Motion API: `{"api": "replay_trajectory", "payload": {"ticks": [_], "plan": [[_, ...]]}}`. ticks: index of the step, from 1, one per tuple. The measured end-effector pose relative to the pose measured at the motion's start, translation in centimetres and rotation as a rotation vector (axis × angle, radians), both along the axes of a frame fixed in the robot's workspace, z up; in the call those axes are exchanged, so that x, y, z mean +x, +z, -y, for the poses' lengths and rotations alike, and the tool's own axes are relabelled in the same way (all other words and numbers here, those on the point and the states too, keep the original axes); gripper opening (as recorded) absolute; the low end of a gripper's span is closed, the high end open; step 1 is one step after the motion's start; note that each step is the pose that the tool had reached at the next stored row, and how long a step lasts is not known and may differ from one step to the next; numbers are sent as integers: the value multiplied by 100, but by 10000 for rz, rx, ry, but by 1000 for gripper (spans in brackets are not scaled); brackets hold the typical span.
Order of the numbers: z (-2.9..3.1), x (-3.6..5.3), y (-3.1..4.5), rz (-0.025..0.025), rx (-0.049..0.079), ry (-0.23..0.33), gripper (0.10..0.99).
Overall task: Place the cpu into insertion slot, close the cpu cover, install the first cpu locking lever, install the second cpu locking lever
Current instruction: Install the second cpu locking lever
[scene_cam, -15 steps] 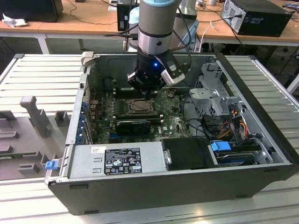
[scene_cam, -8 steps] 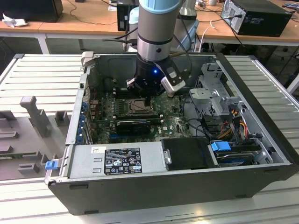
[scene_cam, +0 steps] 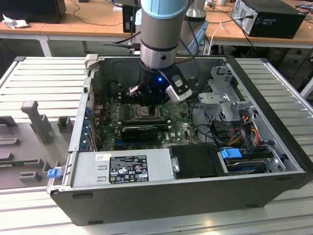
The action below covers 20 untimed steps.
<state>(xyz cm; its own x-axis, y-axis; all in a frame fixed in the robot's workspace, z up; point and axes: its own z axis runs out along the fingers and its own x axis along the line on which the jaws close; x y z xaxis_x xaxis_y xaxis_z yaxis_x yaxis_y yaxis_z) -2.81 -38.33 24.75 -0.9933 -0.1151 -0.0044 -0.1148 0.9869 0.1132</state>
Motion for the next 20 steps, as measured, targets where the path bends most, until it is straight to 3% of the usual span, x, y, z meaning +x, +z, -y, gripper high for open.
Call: {"api": "replay_trajectory", "payload": {"ticks": [8,13,15,20], "plan": [[9,-117,-39,-25,150,-55,106],[8,-174,-43,-29,518,-64,106],[7,-210,-60,-27,586,-67,106],[8,-242,-177,-30,586,-74,106]]}}
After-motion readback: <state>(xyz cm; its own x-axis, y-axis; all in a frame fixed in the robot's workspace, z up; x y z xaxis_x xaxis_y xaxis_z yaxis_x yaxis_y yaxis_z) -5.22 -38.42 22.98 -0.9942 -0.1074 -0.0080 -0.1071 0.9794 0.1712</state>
